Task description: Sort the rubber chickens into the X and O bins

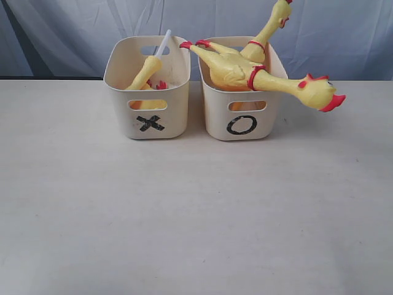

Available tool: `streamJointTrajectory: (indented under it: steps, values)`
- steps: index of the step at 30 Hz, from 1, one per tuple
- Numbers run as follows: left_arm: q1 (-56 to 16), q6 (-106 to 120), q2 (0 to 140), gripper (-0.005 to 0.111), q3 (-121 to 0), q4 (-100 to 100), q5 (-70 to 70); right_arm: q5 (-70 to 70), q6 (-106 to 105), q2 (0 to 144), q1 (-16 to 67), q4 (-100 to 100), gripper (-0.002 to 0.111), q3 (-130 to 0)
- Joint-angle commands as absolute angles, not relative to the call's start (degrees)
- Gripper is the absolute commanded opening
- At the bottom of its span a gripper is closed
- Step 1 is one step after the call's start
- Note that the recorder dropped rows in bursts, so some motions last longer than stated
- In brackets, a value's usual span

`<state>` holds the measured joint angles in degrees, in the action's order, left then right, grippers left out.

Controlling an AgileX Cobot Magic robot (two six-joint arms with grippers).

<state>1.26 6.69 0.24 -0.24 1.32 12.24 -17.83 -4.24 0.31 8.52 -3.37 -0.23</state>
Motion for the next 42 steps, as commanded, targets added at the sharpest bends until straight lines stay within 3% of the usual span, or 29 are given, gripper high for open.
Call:
streamJointTrajectory:
  steps: [1, 42]
  values:
    - [1.56, 6.5, 0.0, 0.0, 0.0, 1.14, 12.15, -17.48, -4.42, 0.0, 8.68, -3.41, 0.0, 0.0]
    - [1.56, 6.5, 0.0, 0.0, 0.0, 1.14, 13.03, -17.48, -4.42, 0.0, 8.68, -3.41, 0.0, 0.0]
